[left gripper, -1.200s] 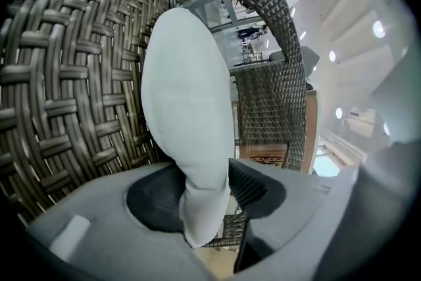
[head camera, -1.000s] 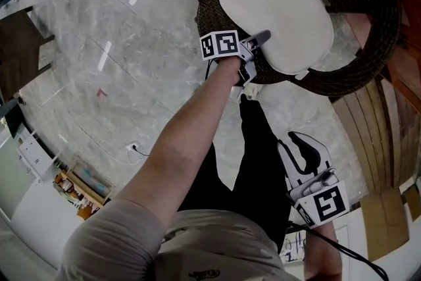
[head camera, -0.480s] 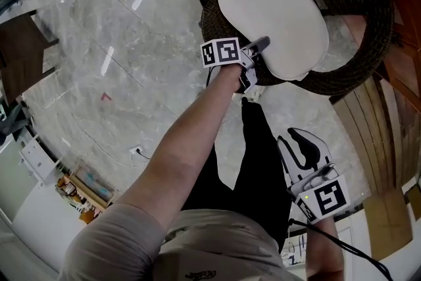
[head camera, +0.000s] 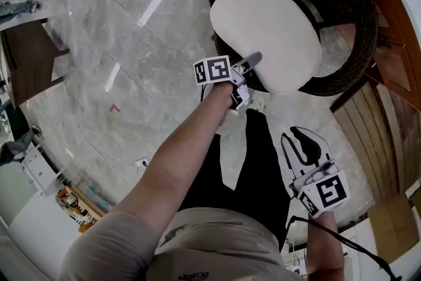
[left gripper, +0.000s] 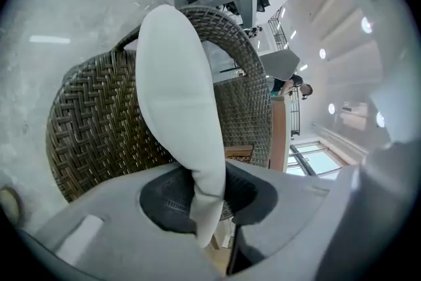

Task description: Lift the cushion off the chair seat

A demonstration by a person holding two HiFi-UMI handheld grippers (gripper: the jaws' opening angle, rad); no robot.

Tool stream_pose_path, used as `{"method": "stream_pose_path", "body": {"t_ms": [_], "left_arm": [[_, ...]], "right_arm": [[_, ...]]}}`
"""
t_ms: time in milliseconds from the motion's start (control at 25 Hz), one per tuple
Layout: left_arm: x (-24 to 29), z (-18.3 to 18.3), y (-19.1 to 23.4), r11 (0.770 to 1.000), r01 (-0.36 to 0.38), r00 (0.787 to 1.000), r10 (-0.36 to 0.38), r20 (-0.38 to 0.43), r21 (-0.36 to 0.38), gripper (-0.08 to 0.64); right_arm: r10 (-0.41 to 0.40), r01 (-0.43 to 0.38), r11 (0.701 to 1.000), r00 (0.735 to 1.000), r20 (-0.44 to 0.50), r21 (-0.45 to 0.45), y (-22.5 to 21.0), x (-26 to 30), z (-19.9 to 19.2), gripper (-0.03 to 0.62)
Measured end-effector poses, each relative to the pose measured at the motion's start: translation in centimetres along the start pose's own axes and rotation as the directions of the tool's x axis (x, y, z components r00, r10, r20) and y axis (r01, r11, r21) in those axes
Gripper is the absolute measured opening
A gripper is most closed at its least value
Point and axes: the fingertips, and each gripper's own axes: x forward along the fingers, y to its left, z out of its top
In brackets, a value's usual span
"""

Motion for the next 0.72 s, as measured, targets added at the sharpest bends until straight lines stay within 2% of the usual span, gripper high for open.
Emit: {"method": "stream_pose_path", "body": {"t_ms": [400, 720], "left_arm": [[-10.9, -0.3, -7.2, 0.996, 0.065, 0.997, -0.066, 0.029, 0.053, 0.095], [-22.5, -0.5, -12.5, 0.991, 0.099, 0.990, -0.107, 0.092, 0.091, 0.095]], "right_arm": [[-0.036, 0.040, 0.998, 0.996, 0.082, -0.049, 6.1, -2.2, 3.0, 0.077], [-0.048, 0.062, 0.992, 0.991, 0.129, -0.108, 13.2, -4.0, 4.9, 0.057]]}}
